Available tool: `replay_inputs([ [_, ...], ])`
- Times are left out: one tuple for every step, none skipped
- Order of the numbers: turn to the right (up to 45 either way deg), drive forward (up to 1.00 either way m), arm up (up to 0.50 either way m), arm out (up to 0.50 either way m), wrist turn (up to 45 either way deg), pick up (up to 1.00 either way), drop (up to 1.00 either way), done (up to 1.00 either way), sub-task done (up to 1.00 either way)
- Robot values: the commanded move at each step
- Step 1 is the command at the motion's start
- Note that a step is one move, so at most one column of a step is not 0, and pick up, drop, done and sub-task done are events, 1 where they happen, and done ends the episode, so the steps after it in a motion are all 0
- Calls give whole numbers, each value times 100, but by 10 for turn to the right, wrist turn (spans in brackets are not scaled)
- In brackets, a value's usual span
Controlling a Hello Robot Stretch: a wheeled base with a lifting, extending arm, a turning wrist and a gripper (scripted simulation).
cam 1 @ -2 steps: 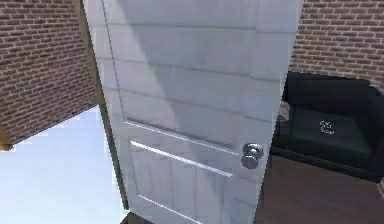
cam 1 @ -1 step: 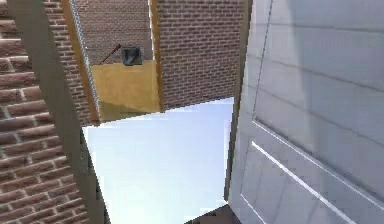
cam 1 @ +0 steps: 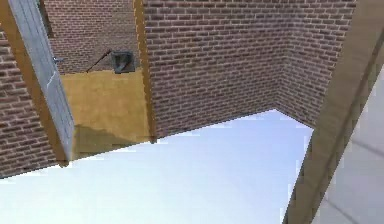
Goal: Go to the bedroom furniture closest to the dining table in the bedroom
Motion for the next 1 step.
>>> replay_inputs([
  [-240,0,0,0,0,0,0,0,0],
])
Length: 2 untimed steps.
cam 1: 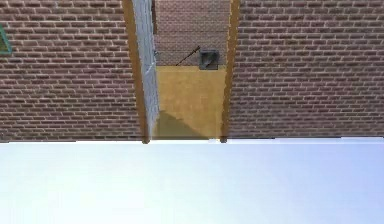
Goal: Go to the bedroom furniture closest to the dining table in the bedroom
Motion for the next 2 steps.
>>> replay_inputs([
  [0,100,0,0,0,0,0,0,0],
  [0,100,0,0,0,0,0,0,0],
])
